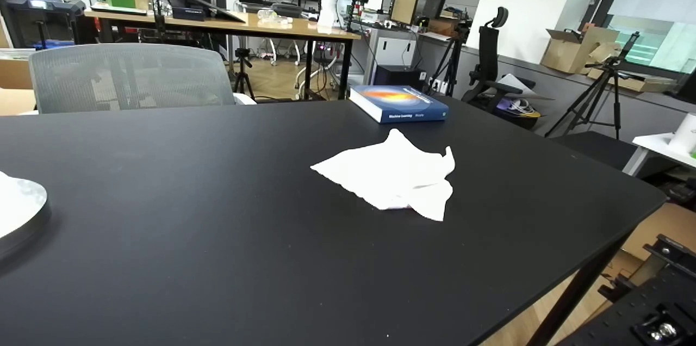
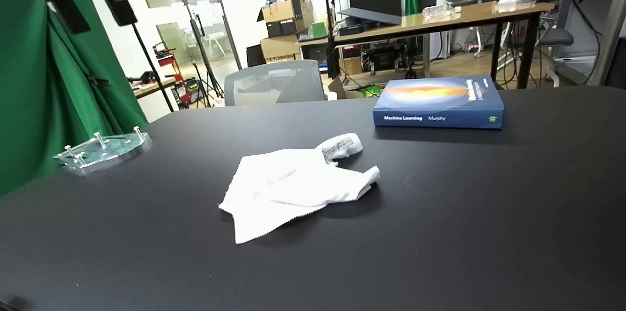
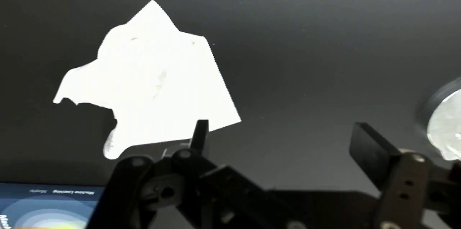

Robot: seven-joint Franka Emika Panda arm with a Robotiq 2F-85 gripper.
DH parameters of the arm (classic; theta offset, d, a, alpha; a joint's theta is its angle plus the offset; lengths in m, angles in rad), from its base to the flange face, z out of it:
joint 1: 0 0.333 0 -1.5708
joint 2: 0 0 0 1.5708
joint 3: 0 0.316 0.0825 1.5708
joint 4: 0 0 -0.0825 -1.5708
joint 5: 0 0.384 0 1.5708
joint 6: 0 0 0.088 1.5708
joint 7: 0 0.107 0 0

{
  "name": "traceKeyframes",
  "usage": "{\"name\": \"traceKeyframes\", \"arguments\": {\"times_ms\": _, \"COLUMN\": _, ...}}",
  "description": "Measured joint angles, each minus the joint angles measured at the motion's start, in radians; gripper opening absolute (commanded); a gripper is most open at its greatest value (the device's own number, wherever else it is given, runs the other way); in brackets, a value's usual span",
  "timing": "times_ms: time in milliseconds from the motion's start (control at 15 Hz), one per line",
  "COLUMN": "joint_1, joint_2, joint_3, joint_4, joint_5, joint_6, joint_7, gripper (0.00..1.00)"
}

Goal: Fold the white cloth

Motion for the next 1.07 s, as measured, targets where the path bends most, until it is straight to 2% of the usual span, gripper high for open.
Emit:
{"name": "traceKeyframes", "arguments": {"times_ms": 133, "joint_1": -0.024, "joint_2": 0.01, "joint_3": 0.0, "joint_4": -0.017, "joint_5": -0.02, "joint_6": 0.027, "joint_7": 0.017, "gripper": 1.0}}
{"name": "traceKeyframes", "arguments": {"times_ms": 600, "joint_1": -0.039, "joint_2": 0.042, "joint_3": -0.016, "joint_4": -0.018, "joint_5": -0.022, "joint_6": 0.064, "joint_7": 0.027, "gripper": 1.0}}
{"name": "traceKeyframes", "arguments": {"times_ms": 1067, "joint_1": -0.087, "joint_2": 0.259, "joint_3": -0.091, "joint_4": 0.018, "joint_5": -0.022, "joint_6": 0.179, "joint_7": 0.01, "gripper": 1.0}}
